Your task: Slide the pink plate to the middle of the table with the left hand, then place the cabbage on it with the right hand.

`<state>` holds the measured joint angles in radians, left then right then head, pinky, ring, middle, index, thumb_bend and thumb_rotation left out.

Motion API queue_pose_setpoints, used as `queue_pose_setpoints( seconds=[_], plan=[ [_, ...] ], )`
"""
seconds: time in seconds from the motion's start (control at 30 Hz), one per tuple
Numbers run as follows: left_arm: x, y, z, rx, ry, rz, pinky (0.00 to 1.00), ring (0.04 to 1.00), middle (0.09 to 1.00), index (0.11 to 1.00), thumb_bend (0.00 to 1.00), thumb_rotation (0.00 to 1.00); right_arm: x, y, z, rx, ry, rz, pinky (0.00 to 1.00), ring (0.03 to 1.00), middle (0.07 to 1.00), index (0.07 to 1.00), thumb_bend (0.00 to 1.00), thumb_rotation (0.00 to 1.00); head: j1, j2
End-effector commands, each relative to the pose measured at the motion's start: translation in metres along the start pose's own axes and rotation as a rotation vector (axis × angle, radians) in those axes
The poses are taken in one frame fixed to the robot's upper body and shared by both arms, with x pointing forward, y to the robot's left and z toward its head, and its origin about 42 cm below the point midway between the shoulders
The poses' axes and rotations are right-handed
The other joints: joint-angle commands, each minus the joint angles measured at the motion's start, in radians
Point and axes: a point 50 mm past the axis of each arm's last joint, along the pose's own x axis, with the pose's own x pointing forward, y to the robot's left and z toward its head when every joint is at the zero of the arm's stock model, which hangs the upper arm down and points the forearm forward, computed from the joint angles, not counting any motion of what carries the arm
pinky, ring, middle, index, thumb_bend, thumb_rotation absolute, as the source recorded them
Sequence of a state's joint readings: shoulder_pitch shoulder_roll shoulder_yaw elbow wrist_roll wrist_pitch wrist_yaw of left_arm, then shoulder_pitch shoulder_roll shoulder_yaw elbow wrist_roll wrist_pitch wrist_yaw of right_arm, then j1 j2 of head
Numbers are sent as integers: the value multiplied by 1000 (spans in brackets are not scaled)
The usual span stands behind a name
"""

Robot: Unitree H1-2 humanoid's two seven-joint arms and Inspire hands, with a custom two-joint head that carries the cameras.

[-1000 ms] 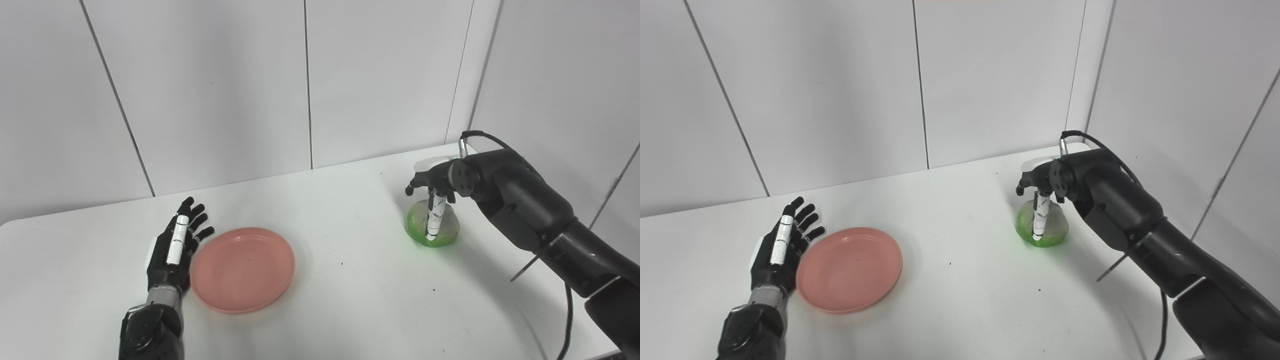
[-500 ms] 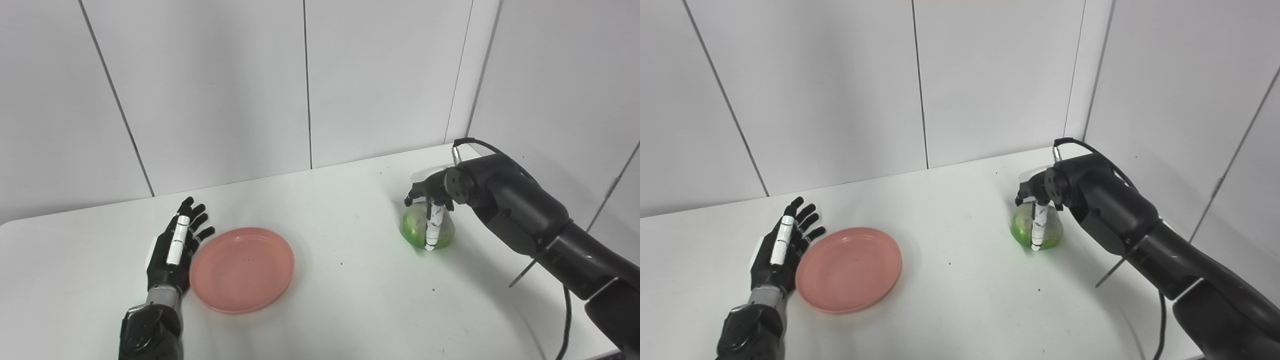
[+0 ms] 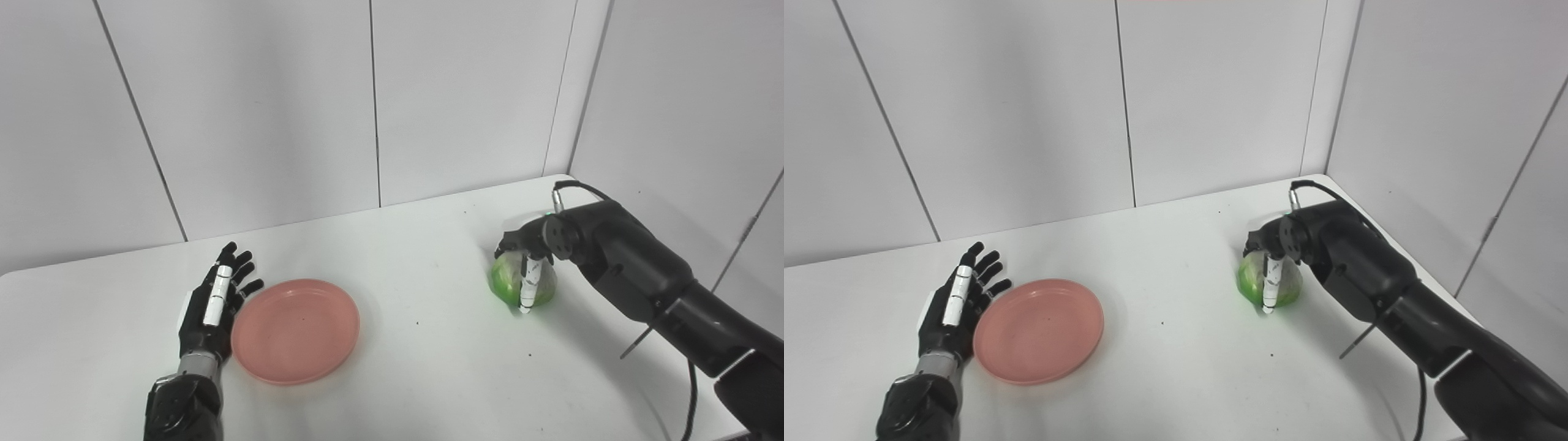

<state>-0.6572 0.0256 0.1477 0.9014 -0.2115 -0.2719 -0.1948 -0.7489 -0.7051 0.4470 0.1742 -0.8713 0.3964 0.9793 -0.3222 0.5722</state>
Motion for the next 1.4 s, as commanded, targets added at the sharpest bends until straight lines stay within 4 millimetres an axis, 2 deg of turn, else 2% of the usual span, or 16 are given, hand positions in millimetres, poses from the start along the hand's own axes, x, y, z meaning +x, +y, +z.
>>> queue_pose_setpoints(
  seconds=[0.0,0.13,0.27,0.4,0.43,0.5,0.7,0.97,1.1,1.23,1.37],
  plan=[
    [-26,23,-30,-16,93,46,755,893,874,888,758,723,-7,-18,-7,14,-28,-77,643,824,913,839,1000,206,0,0],
    [-25,23,-29,-13,89,43,758,890,874,892,744,728,-4,-13,-11,59,-81,-116,635,775,847,811,1000,170,2,2],
    [-25,23,-29,-18,90,41,752,889,871,890,745,724,-5,-11,-13,91,-117,-145,503,583,644,752,948,143,3,3],
    [-25,22,-29,-12,91,39,754,890,873,895,739,729,-3,-8,-12,84,-126,-178,414,486,552,635,881,94,4,4],
    [-25,22,-29,-9,91,39,751,885,872,895,743,728,-3,-7,-12,86,-124,-181,363,432,501,586,707,49,4,4],
    [-25,22,-29,-5,92,38,747,883,869,895,744,731,-2,-7,-12,88,-116,-190,306,372,456,544,563,12,4,3],
    [-25,23,-29,-9,92,36,753,895,881,901,749,731,-9,-12,-10,59,-130,-207,271,339,436,526,524,0,4,3],
    [-24,21,-30,-16,93,39,743,886,875,900,737,728,-37,-43,-1,0,-181,-262,273,357,484,487,529,0,9,3],
    [-24,19,-30,-13,94,41,734,878,867,893,727,732,-54,-64,10,-58,-235,-304,276,362,471,502,528,0,13,3],
    [-24,17,-32,-13,97,45,745,872,862,887,739,732,-71,-86,31,-91,-286,-329,264,341,440,526,525,0,17,1],
    [-24,15,-32,-9,94,43,736,874,863,887,742,730,-77,-96,47,-108,-319,-336,273,348,442,523,526,0,21,1]
  ],
)
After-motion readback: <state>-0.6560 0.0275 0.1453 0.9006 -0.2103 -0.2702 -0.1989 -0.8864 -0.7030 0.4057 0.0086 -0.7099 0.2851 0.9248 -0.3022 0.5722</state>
